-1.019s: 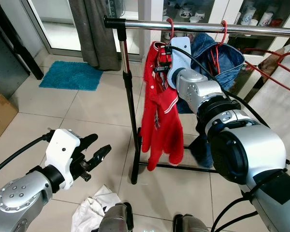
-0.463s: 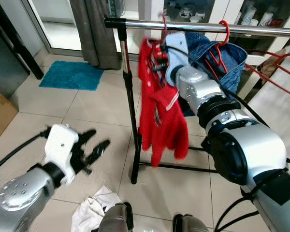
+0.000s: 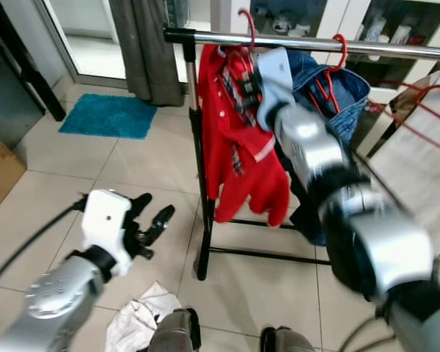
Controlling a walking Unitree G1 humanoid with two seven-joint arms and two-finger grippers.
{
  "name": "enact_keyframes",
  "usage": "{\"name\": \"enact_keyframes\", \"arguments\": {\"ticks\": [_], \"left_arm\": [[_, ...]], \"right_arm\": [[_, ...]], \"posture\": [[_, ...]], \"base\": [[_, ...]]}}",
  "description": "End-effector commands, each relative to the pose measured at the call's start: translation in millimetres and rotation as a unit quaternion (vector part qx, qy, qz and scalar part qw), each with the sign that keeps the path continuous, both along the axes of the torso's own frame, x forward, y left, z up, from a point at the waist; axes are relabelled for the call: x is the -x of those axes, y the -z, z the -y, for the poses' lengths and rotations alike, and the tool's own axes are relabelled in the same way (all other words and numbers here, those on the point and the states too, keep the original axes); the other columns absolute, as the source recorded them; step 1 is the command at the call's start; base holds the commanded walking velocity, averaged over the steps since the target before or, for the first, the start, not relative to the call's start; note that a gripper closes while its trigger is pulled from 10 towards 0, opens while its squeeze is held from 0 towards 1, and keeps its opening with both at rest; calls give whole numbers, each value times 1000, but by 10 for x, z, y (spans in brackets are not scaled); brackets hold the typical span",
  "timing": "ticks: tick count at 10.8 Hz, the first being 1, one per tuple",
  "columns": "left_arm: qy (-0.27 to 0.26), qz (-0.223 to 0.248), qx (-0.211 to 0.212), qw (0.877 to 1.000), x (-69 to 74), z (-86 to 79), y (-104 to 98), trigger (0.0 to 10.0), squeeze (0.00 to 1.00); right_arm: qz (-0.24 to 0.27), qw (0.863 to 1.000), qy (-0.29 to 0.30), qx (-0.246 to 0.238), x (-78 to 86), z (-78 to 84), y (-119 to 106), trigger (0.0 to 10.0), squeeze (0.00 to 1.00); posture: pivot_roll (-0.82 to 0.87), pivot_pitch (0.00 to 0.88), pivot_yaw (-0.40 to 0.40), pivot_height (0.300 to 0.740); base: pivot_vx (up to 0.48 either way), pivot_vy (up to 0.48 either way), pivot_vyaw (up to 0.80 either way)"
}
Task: Hang hanger
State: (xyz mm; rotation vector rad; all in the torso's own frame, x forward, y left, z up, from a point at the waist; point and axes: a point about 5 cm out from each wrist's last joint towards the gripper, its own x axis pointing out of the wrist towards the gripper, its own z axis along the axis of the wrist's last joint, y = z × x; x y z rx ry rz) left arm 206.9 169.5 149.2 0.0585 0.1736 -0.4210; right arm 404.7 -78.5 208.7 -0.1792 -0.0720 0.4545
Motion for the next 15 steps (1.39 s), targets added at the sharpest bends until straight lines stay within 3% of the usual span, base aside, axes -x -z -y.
{"name": "enact_keyframes", "arguments": {"ticks": [1,3,4,5,6,8,9,11,15], "left_arm": [[-1,2,-6,1000,-11,13,8,10000,0],[-2,0,-4,1000,-55,59,56,10000,0],[-4,-1,-4,1000,-72,73,85,10000,0],[-1,-1,-2,1000,-102,105,123,10000,0],[2,-1,0,1000,-121,110,135,10000,0],[-20,4,35,999,-198,158,160,10000,0],[-30,9,46,998,-225,173,159,10000,0],[-32,4,55,998,-285,239,211,10000,0],[-39,5,62,997,-362,274,296,10000,0]], "right_arm": [[34,999,-16,3,17,-6,-116,0,0],[25,999,-23,6,233,172,194,0,0],[19,1000,-5,-17,347,284,260,0,0],[20,999,2,-36,590,403,332,0,0],[21,999,-1,-38,663,410,365,0,0],[-32,999,13,-26,1090,556,746,0,0],[-51,998,34,-30,1218,621,817,0,0],[-66,994,72,-45,1323,681,799,0,0],[-65,994,82,-42,1294,685,724,0,0]], "posture": [[130,67,22,740],[121,44,19,740],[114,34,19,740],[99,21,26,740],[87,15,35,740],[63,0,46,740],[54,0,48,740],[33,0,54,740],[3,0,41,740]], "base": [[0,0,0],[-244,0,0],[-244,0,0],[-244,0,0],[-240,0,0],[0,0,0],[0,0,0],[0,0,0],[0,-123,0]]}}
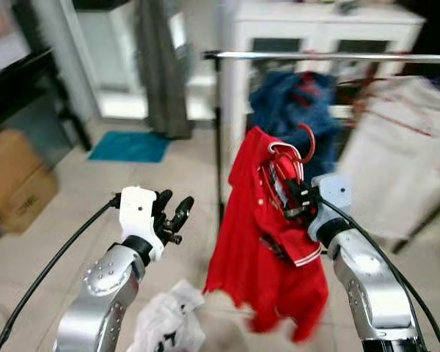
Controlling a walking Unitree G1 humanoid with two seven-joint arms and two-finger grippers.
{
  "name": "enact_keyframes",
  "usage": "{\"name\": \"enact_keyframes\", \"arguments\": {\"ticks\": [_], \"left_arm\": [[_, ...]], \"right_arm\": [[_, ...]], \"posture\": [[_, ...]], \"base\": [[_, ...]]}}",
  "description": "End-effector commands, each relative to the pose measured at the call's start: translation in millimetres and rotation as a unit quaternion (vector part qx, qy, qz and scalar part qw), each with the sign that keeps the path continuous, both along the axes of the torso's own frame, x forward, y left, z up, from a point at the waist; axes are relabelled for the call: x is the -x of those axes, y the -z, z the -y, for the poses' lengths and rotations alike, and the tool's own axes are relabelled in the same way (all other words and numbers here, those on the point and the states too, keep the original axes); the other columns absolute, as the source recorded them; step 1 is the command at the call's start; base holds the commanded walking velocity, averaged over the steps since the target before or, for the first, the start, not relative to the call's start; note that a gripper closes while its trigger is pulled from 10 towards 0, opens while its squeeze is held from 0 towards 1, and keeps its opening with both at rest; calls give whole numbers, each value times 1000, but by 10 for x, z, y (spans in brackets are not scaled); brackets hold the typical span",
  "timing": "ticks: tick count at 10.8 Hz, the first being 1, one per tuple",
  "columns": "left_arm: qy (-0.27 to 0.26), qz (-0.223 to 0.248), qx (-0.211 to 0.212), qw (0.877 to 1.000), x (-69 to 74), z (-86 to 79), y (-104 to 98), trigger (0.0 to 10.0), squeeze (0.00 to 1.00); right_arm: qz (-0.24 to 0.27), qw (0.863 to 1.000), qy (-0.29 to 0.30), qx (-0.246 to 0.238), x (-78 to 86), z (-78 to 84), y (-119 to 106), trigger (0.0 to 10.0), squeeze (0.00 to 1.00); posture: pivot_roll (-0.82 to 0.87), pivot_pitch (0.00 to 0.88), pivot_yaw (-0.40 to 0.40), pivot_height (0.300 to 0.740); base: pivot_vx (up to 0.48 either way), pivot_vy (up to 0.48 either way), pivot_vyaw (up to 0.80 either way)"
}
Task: Hang hanger
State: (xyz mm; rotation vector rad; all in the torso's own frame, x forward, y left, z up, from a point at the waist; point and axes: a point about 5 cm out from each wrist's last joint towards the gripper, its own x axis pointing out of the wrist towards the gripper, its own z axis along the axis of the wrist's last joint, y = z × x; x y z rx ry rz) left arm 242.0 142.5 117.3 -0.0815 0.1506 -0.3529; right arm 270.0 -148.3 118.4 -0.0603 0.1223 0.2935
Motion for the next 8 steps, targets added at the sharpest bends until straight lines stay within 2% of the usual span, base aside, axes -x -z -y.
{"name": "enact_keyframes", "arguments": {"ticks": [1,4,8], "left_arm": [[-4,10,-2,1000,-33,8,-17,10000,0],[-9,23,-3,1000,-113,3,-20,10000,0],[-9,33,-6,999,-195,23,6,10000,0]], "right_arm": [[36,999,-6,0,-66,-23,-197,0,0],[40,999,-23,-2,-127,-70,-232,0,0],[41,999,-30,-14,-124,-85,-248,0,0]], "posture": [[2,0,36,740],[4,0,24,740],[-2,0,25,740]], "base": [[0,-247,0],[0,-251,0],[0,-267,0]]}}
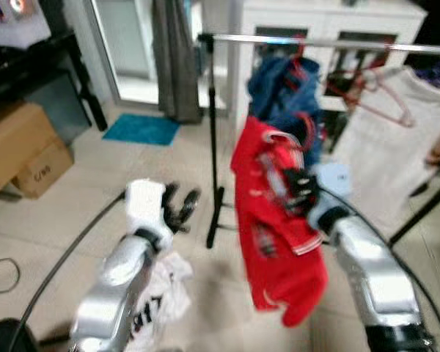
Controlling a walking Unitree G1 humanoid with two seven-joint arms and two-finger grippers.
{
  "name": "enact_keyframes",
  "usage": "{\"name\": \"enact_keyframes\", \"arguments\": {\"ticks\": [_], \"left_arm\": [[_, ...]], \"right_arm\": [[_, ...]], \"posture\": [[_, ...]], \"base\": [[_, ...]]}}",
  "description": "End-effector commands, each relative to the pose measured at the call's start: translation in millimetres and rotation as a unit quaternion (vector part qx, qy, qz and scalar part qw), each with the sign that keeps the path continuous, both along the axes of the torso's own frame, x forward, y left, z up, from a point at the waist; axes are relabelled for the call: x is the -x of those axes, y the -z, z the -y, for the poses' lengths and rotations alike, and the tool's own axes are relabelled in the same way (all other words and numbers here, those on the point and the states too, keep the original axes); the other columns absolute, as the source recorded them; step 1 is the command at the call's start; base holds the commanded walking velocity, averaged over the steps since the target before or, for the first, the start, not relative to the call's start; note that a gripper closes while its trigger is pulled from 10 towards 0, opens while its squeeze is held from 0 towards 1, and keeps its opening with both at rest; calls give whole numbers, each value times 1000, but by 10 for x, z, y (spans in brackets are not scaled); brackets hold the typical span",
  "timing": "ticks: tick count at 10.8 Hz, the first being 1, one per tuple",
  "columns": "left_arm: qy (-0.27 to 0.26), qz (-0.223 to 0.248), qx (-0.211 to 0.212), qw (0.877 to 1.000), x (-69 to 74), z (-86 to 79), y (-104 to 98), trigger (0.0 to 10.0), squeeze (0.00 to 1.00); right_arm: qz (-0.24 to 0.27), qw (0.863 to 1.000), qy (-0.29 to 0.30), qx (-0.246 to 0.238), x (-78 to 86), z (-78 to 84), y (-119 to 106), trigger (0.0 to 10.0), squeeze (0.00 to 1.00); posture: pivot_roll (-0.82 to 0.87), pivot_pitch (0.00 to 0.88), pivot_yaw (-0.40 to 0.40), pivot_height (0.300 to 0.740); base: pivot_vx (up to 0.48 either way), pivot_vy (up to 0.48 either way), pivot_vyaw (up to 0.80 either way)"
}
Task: Hang hanger
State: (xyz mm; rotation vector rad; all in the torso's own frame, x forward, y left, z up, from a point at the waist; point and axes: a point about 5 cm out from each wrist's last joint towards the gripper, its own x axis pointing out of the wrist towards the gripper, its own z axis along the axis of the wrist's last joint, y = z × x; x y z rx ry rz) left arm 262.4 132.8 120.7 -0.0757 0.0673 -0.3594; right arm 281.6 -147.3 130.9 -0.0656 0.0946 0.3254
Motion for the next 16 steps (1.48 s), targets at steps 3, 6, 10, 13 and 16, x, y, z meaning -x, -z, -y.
{"name": "enact_keyframes", "arguments": {"ticks": [3,6,10,13,16], "left_arm": [[1,2,-18,1000,-72,-37,36,10000,0],[73,47,-16,996,-175,115,-106,10000,1000],[73,121,-100,985,-508,142,-298,10000,0],[77,140,-120,980,-627,149,-294,10000,0],[92,149,-121,977,-693,166,-270,0,0]], "right_arm": [[31,999,-16,-23,-7,-94,-116,0,0],[44,989,-97,-100,65,-298,-263,0,0],[33,963,-193,-183,223,-434,-389,0,0],[27,950,-229,-212,327,-430,-443,0,0],[26,941,-249,-227,385,-441,-482,0,0]], "posture": [[-12,0,36,740],[-14,0,42,740],[-26,0,46,740],[-46,0,48,740],[-55,0,46,740]], "base": [[0,-268,0],[0,0,0],[0,0,0],[0,0,0],[0,0,0]]}}
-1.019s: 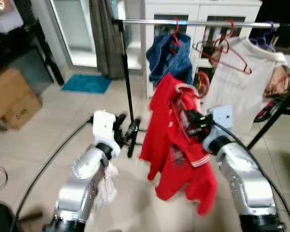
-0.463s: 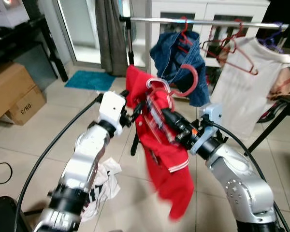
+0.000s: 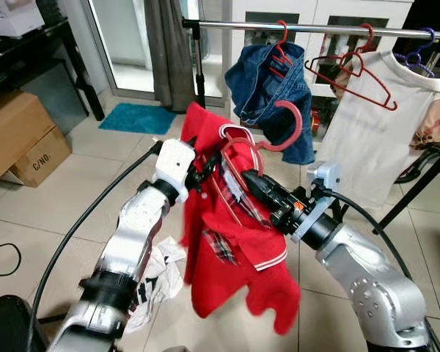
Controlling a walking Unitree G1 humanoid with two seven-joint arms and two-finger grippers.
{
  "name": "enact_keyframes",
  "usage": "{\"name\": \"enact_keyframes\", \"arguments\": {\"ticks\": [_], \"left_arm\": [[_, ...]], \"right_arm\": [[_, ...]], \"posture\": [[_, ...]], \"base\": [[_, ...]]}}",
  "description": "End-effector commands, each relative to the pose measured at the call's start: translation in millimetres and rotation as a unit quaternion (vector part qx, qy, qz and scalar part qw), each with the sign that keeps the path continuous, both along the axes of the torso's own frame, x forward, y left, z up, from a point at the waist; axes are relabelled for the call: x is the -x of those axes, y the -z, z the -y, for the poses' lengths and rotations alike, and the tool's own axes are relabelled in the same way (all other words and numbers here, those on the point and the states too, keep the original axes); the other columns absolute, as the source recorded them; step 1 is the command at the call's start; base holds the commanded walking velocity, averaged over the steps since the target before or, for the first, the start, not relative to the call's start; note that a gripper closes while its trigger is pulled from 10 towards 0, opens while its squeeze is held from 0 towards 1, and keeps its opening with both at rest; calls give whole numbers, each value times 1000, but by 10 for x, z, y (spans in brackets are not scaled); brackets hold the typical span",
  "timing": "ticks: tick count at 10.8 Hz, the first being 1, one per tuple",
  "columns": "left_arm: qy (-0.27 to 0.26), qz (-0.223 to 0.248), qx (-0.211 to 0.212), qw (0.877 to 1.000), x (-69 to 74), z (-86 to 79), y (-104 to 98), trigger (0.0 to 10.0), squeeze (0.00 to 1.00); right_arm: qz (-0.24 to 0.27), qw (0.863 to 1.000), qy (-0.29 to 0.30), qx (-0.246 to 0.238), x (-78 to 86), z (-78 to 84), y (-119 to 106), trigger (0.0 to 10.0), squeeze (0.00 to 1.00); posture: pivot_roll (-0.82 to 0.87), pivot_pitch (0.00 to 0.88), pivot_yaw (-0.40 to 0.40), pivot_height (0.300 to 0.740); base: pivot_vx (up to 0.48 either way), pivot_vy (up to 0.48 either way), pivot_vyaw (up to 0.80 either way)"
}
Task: Hang hanger
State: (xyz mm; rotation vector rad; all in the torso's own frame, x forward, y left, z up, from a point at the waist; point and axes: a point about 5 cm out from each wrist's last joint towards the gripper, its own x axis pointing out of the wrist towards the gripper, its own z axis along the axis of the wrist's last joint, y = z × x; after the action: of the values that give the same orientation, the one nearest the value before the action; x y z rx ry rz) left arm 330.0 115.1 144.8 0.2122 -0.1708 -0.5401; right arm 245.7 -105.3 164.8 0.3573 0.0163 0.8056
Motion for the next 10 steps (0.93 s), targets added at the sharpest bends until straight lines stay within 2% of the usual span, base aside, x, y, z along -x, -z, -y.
{"name": "enact_keyframes", "arguments": {"ticks": [1,5,8,10], "left_arm": [[0,7,-11,1000,-34,-18,-24,0,0],[-6,23,-4,1000,-79,-37,-66,0,0],[-16,3,0,1000,-61,-48,6,0,0],[-29,-5,18,999,-51,-70,19,0,0]], "right_arm": [[31,999,-18,-22,37,-22,-144,0,0],[24,1000,-10,-9,49,19,-107,0,0],[24,1000,7,7,20,61,-88,0,0],[24,999,9,19,22,72,-68,0,0]], "posture": [[-58,0,47,740],[-63,0,49,740],[-60,0,41,740],[-54,0,36,740]], "base": [[0,0,0],[0,0,0],[0,0,0],[0,0,0]]}}
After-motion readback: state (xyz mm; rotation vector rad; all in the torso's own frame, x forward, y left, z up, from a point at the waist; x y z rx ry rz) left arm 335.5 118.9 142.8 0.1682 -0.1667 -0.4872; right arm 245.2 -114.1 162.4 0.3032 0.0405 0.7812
